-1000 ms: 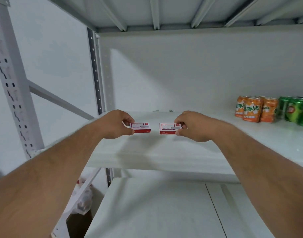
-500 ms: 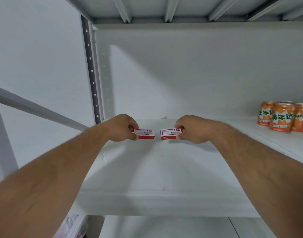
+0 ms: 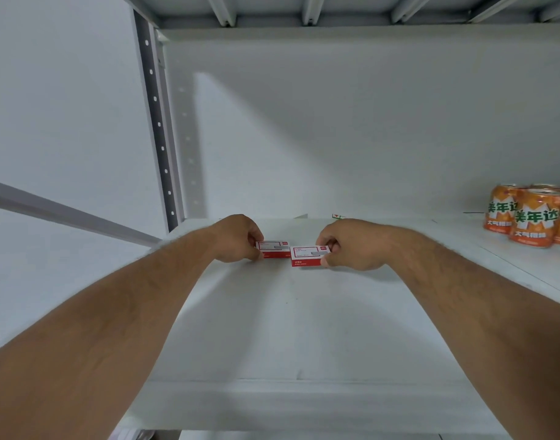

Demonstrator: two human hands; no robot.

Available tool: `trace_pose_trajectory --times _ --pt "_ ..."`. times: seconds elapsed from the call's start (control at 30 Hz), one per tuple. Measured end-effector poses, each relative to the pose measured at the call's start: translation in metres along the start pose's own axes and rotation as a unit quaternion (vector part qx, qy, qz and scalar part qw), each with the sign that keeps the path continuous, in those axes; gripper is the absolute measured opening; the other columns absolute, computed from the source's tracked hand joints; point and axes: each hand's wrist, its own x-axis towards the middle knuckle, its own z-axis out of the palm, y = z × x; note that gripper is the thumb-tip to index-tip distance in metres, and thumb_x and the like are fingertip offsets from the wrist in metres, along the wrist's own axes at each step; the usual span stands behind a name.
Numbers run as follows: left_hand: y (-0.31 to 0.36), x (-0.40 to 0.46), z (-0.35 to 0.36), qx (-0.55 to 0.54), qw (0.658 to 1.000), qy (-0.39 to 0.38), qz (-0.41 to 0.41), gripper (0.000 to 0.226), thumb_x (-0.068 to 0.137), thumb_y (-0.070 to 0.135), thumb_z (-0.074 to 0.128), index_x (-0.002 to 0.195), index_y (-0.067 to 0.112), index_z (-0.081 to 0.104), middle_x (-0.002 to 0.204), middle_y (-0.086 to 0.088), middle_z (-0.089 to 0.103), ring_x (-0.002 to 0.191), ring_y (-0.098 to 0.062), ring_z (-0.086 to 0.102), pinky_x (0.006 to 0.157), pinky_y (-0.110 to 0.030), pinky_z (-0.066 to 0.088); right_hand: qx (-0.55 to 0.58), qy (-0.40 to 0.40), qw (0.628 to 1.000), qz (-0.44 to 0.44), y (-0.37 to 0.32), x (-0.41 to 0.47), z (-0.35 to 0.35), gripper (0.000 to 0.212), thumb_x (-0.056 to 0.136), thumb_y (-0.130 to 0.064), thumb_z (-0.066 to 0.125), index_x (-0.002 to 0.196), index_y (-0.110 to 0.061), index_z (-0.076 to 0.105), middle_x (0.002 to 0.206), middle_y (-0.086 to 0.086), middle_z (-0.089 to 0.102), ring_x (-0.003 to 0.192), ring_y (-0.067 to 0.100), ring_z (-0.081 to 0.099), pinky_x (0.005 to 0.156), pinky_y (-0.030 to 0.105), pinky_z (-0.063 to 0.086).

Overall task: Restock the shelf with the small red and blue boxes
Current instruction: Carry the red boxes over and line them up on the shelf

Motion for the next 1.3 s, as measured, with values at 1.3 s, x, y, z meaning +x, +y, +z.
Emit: trace_pose_trajectory --times 1.3 --pt "0.002 0.019 0.016 -0.099 0.994 -0.037 -0.012 0.041 0.075 0.029 0.08 0.114 0.021 0.072 0.099 0.012 0.074 0.094 -0.005 0.068 0.085 -0.019 0.053 0.21 0.056 0.975 0.054 -0.01 0.034 0.03 0.025 0.082 -0.015 0.076 0.106 -0.019 0.072 0.101 -0.007 0.076 0.094 0.014 0.072 0.086 0.033 0.059"
